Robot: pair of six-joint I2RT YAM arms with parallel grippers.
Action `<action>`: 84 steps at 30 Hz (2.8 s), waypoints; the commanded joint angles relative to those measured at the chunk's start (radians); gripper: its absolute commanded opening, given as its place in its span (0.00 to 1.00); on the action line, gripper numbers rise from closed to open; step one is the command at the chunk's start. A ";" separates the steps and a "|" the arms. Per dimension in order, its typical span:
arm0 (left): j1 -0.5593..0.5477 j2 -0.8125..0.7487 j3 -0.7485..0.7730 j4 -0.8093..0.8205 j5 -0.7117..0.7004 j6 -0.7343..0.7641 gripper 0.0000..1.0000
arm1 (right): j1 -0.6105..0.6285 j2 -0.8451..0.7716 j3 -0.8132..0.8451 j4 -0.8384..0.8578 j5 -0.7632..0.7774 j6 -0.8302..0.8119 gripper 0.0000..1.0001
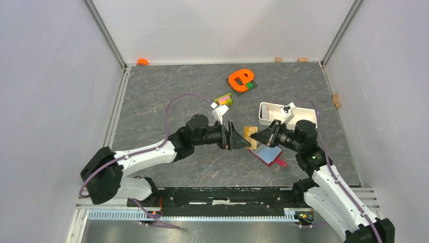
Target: Put the credit cards into the card holder
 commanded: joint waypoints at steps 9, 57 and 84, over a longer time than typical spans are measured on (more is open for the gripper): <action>0.062 0.396 0.299 -0.276 -0.135 0.318 0.83 | -0.280 -0.053 -0.348 -0.074 0.163 0.097 0.00; 0.060 0.751 0.539 -0.378 -0.199 0.509 0.53 | -0.447 0.181 -0.535 0.343 0.043 0.181 0.00; 0.060 0.744 0.525 -0.362 -0.179 0.483 0.50 | -0.449 0.054 -0.680 0.235 0.132 0.245 0.00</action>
